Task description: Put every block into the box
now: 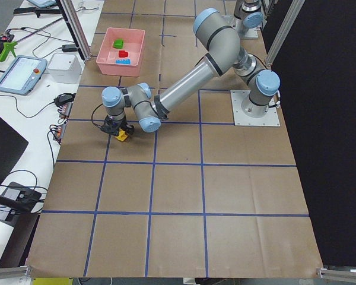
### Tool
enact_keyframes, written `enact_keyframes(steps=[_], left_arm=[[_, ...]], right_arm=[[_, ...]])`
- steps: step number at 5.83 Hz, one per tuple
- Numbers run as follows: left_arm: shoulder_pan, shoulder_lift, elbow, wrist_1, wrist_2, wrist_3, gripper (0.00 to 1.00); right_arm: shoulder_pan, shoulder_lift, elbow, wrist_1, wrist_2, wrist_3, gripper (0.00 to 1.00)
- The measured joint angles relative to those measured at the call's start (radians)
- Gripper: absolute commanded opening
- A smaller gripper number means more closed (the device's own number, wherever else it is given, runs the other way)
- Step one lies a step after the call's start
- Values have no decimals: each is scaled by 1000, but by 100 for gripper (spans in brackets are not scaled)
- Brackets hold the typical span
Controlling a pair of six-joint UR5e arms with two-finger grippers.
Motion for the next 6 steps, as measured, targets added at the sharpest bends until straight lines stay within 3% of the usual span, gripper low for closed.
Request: enact_keyframes(steps=[4, 6], left_arm=[[7, 3, 15, -3, -103, 8, 0], [7, 15, 49, -33, -146, 13, 0]], right_arm=[[-113, -239, 356, -89, -28, 45, 100], [-147, -257, 394, -123, -28, 41, 100]])
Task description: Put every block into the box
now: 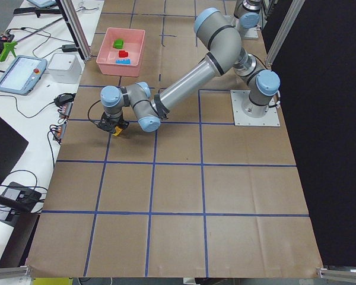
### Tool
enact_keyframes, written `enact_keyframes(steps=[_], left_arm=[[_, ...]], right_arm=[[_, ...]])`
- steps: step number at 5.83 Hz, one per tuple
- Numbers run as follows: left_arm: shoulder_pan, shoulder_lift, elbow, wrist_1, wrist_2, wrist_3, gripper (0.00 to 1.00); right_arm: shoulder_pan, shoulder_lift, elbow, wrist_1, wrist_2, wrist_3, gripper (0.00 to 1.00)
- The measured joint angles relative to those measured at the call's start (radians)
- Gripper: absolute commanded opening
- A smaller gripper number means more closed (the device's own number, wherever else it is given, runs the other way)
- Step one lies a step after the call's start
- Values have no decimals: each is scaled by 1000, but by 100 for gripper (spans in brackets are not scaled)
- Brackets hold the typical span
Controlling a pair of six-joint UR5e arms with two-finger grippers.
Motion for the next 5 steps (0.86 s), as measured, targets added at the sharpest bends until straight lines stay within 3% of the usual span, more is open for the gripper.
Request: enact_keyframes(steps=[1, 3, 5], left_arm=[[-4, 14, 65, -77, -6, 1, 0], [-32, 58, 244, -347, -12, 66, 0], [-139, 104, 303, -481, -15, 317, 1]], right_arm=[[-1, -1, 1, -19, -1, 0, 100], [-1, -3, 0, -48, 0, 3, 100], [-1, -9, -3, -68, 0, 6, 100]])
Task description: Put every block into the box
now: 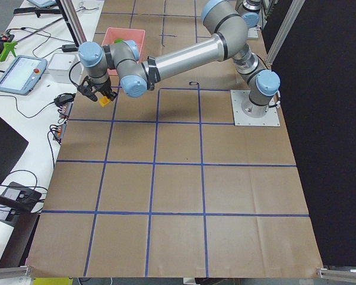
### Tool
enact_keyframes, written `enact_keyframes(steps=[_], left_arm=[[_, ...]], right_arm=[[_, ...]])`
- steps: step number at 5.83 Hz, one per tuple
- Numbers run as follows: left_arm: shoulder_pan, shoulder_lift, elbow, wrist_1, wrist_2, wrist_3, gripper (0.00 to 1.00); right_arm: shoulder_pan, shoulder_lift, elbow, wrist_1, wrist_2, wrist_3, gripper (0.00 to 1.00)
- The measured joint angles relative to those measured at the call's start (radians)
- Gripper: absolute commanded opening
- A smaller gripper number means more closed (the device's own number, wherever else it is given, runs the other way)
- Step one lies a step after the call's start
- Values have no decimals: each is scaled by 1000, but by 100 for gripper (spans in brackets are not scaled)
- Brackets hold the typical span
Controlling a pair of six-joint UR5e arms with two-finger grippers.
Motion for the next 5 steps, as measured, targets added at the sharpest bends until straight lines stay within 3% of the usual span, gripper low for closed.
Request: enact_keyframes(steps=[3, 5], left_arm=[[-297, 2, 22, -16, -5, 151, 2], [-399, -49, 38, 33, -1, 243, 10]], right_arm=[[0, 0, -1, -16, -1, -2, 100], [0, 0, 3, -17, -2, -4, 100]])
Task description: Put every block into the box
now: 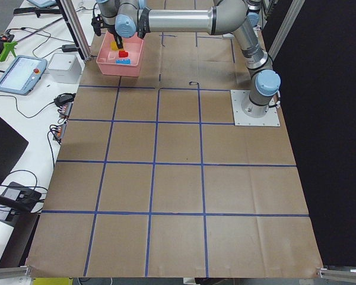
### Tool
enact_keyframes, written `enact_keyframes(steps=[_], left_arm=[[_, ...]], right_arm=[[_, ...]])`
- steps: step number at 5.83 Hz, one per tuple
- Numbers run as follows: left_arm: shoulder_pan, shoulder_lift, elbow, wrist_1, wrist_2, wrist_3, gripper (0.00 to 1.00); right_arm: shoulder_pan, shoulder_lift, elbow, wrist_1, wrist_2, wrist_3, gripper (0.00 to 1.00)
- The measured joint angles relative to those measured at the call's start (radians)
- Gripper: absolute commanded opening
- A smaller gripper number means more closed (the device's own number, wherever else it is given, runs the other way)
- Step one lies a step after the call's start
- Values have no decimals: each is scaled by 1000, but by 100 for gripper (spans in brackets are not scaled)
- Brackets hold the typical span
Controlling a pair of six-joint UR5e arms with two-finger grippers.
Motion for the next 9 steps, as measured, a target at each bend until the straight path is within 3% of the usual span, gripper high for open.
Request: enact_keyframes(steps=[1, 2, 3, 5, 7, 9], left_arm=[[-30, -55, 2, 75, 3, 31, 29], [-50, -107, 2, 146, 5, 41, 68], [-60, -135, 2, 193, 15, 48, 99], [-64, -120, 0, 230, 31, 57, 99], [-31, -24, -14, 218, 59, 76, 100], [51, 82, -34, 155, 185, 76, 100]], right_arm=[[0, 1, 0, -1, 0, 0, 100], [0, 1, -1, -1, 0, 0, 100], [0, 1, -1, -1, 0, 0, 100], [0, 0, -3, -2, 0, 0, 100], [0, 0, -7, -3, 0, 0, 100], [0, 0, -14, -10, -1, 1, 100]])
